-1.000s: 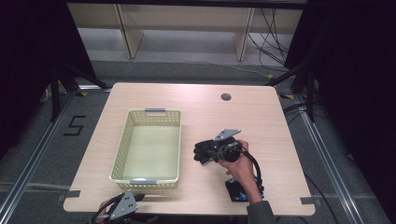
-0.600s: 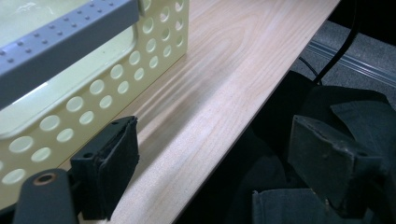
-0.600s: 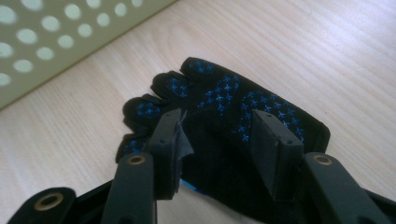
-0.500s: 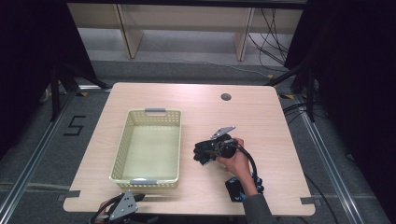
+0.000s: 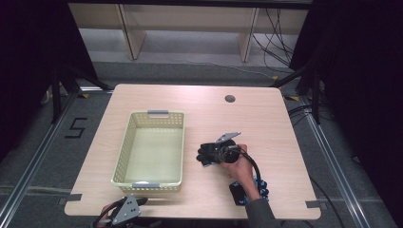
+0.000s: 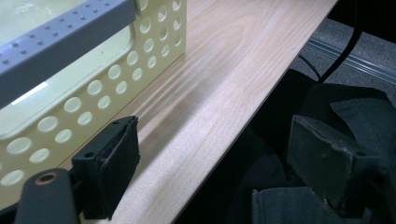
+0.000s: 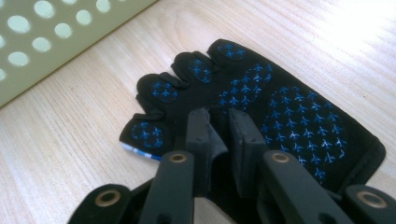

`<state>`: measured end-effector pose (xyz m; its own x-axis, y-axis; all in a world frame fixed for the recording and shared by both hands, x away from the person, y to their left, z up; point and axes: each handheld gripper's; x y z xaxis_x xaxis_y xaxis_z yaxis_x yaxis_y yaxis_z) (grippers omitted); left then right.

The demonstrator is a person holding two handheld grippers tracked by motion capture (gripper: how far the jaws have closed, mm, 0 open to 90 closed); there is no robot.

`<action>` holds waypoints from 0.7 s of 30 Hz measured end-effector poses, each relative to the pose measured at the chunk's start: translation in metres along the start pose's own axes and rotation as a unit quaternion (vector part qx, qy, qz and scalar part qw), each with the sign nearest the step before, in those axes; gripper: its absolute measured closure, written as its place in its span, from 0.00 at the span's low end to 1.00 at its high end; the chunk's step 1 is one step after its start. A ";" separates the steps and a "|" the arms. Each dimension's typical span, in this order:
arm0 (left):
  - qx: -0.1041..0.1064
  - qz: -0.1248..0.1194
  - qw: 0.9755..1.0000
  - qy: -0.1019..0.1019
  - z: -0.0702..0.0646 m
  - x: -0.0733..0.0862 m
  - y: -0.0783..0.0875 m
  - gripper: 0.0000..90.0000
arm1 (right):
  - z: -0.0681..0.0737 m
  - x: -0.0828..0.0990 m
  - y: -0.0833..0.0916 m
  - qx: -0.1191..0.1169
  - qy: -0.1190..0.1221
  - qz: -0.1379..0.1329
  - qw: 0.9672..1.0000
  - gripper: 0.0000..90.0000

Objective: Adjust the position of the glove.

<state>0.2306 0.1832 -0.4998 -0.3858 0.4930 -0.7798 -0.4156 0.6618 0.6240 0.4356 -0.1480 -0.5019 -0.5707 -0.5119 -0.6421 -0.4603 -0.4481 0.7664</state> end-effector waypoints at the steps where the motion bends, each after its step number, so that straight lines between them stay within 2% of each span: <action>1: -0.001 0.000 1.000 0.002 0.000 0.000 0.000 0.18 | 0.000 0.000 0.001 0.003 -0.004 0.001 1.000 0.94; 2: 0.001 0.003 1.000 0.003 0.000 0.000 0.001 0.18 | 0.000 -0.001 0.004 -0.004 -0.008 0.007 1.000 0.95; 3: 0.001 0.003 1.000 0.003 0.000 0.000 0.001 0.18 | 0.001 -0.001 0.004 -0.006 -0.012 -0.003 1.000 0.97; 4: 0.001 -0.007 1.000 0.012 -0.001 0.000 0.001 0.18 | 0.001 -0.003 0.008 0.000 -0.008 0.005 1.000 0.97; 5: 0.001 -0.001 1.000 0.022 -0.003 0.000 0.001 0.19 | 0.002 -0.003 0.009 -0.001 -0.008 -0.003 1.000 0.97; 6: 0.002 -0.002 1.000 0.008 -0.001 -0.001 0.002 0.19 | 0.002 -0.004 0.013 -0.014 -0.011 -0.001 1.000 0.97; 8: 0.001 0.000 1.000 0.006 -0.001 -0.001 0.002 0.19 | 0.000 -0.006 0.015 -0.016 0.009 -0.031 0.999 0.97; 11: 0.002 -0.004 1.000 0.009 -0.001 -0.001 0.002 0.19 | -0.001 -0.009 0.023 -0.027 0.002 -0.032 0.999 0.97; 12: 0.004 0.004 1.000 0.005 0.000 -0.001 0.003 0.19 | -0.001 -0.014 0.032 -0.034 0.015 -0.051 0.998 0.97; 13: 0.007 0.004 1.000 0.015 0.000 0.000 0.003 0.19 | -0.001 -0.016 0.036 -0.036 0.019 -0.054 0.998 0.97; 15: 0.007 0.004 1.000 0.016 0.000 0.000 0.003 0.19 | 0.000 -0.021 0.048 -0.051 0.031 -0.068 0.996 0.97; 16: 0.007 0.004 1.000 0.016 0.000 0.000 0.003 0.19 | 0.000 -0.023 0.053 -0.055 0.029 -0.079 0.995 0.97; 17: 0.002 0.004 1.000 0.014 -0.001 -0.001 0.003 0.19 | 0.002 -0.024 0.059 -0.062 0.027 -0.080 0.995 0.97; 21: 0.000 0.007 1.000 0.008 0.001 -0.001 0.004 0.19 | 0.010 -0.027 0.074 -0.073 0.051 -0.095 0.991 0.97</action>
<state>0.2298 0.1856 -0.4971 -0.4049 0.4924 -0.7705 -0.4097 0.6556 0.6343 0.4096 -0.1601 -0.4276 -0.4082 -0.4761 -0.7789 -0.4452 -0.6411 0.6251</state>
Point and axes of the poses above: each handheld gripper's, and its own axes: y roughly backward along the jaws, x roughly out of its underside, z roughly to its left, and after that the axes turned 3 degrees about x, right-handed
